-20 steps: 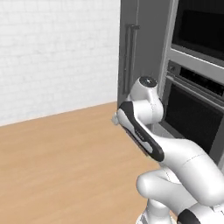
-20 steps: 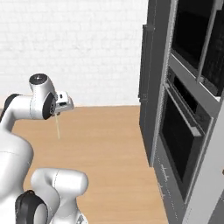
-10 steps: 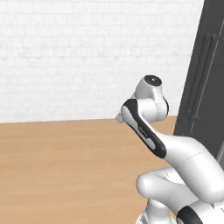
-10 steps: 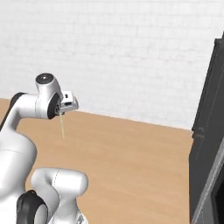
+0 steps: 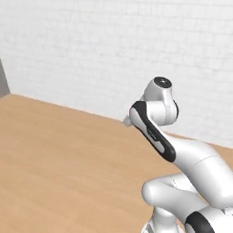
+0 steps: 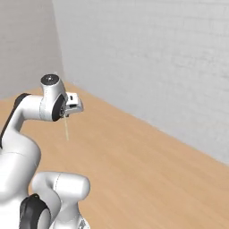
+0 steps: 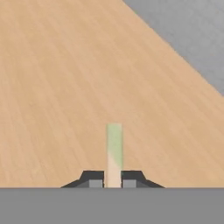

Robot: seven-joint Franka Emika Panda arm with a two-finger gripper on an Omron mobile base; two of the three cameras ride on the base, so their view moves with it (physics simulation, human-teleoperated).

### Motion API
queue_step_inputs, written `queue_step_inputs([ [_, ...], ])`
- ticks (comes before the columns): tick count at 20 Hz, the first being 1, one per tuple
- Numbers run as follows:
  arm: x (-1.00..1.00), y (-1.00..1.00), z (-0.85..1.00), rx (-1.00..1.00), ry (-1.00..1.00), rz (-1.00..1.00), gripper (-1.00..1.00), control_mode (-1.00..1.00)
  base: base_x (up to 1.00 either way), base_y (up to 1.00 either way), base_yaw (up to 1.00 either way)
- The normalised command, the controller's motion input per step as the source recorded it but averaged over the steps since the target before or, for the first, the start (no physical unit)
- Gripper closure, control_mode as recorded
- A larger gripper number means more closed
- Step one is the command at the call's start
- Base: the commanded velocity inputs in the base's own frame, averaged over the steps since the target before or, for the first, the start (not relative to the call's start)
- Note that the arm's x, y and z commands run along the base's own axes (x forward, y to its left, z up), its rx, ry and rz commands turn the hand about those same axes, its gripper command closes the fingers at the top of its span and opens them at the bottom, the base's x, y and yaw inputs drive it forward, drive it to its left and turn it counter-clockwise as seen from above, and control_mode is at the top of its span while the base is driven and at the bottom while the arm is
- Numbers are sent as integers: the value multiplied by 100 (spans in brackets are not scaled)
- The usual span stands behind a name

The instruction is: Take a straw from the drawer in front and place it inside the glass cup on the dining counter.

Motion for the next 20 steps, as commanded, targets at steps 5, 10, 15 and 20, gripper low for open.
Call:
queue_step_inputs([
  [5,0,0,0,0,0,0,100,100,58,37,77],
  [10,0,0,0,0,0,0,100,100,72,40,71],
  [15,0,0,0,0,0,0,100,100,99,12,58],
  [20,0,0,0,0,0,0,100,100,100,-33,43],
])
